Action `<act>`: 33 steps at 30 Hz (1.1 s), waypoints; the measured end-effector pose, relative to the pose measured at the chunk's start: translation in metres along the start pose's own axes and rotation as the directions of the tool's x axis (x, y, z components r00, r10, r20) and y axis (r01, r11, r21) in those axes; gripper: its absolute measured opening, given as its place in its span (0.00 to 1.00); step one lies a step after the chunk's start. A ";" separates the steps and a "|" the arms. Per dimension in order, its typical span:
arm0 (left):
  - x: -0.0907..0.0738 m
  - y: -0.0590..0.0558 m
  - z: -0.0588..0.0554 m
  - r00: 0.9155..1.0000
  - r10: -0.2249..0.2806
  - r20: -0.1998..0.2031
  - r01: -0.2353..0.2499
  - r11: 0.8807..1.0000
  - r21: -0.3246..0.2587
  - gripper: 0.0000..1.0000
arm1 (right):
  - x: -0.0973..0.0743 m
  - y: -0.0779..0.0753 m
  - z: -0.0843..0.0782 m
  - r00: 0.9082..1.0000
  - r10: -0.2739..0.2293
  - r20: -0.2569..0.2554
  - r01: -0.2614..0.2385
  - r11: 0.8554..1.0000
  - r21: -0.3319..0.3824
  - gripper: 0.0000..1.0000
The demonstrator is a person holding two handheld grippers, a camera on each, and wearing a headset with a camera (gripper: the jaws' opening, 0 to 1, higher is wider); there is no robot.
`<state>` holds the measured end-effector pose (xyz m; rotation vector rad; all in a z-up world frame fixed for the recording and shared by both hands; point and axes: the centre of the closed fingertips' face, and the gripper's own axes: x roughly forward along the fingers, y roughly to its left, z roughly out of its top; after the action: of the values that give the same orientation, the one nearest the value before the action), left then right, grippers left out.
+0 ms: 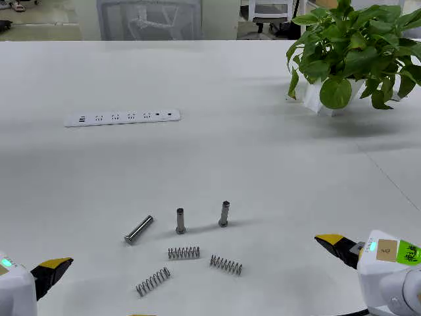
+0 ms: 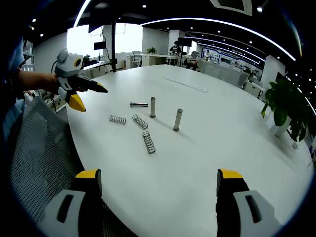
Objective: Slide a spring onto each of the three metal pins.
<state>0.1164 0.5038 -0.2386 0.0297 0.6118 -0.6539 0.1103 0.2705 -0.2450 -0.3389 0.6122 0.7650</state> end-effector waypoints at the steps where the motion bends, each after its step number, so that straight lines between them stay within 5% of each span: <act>1: 0.000 0.000 0.000 1.000 0.001 -0.001 -0.001 1.000 -0.002 1.00 | 0.000 0.000 0.000 1.000 -0.001 0.001 0.001 1.000 0.000 0.98; 33: 0.003 0.003 0.002 1.000 0.005 -0.011 -0.005 1.000 0.003 1.00 | -0.001 -0.003 0.005 0.999 -0.014 0.030 0.014 1.000 0.004 0.98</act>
<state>0.1209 0.5047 -0.2392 0.0373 0.6216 -0.6499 0.1136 0.2702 -0.2402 -0.3272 0.5820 0.7544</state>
